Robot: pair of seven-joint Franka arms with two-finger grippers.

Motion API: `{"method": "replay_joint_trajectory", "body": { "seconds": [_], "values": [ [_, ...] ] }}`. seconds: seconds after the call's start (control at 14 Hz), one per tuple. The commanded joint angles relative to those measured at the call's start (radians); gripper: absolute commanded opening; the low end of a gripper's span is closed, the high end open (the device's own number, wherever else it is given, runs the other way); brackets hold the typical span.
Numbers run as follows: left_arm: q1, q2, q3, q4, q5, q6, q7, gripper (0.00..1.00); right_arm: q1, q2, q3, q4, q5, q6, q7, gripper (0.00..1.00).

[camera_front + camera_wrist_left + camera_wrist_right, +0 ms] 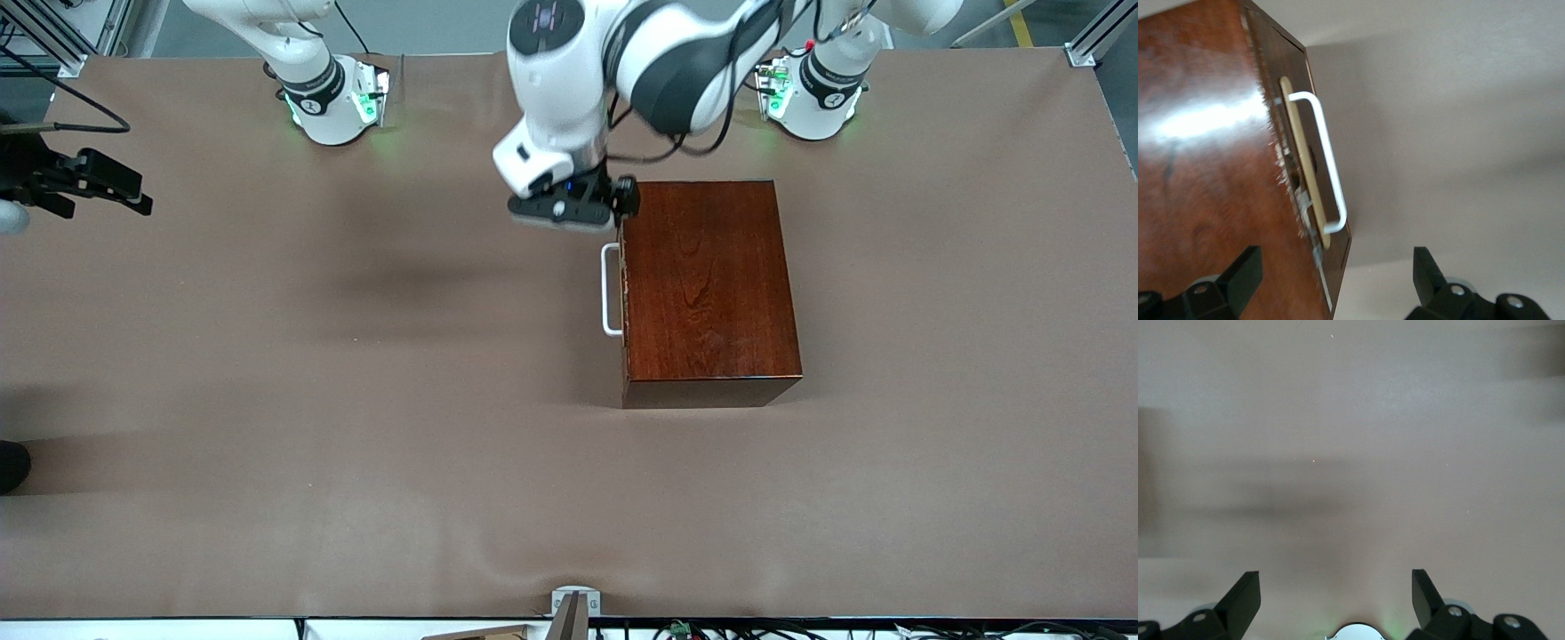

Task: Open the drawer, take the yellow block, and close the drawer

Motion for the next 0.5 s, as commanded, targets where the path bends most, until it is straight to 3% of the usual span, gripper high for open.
{"method": "replay_joint_trajectory", "body": {
  "seconds": [0.0, 0.43],
  "values": [
    [-0.029, 0.093, 0.007, 0.041, 0.076, 0.028, -0.077, 1.00, -0.006, 0.006, 0.010, 0.005, -0.006, 0.005, -0.005, 1.00],
    [-0.071, 0.212, 0.010, 0.041, 0.132, 0.099, -0.160, 1.00, 0.055, 0.020, 0.017, 0.007, 0.007, 0.013, -0.004, 1.00]
  ]
}}
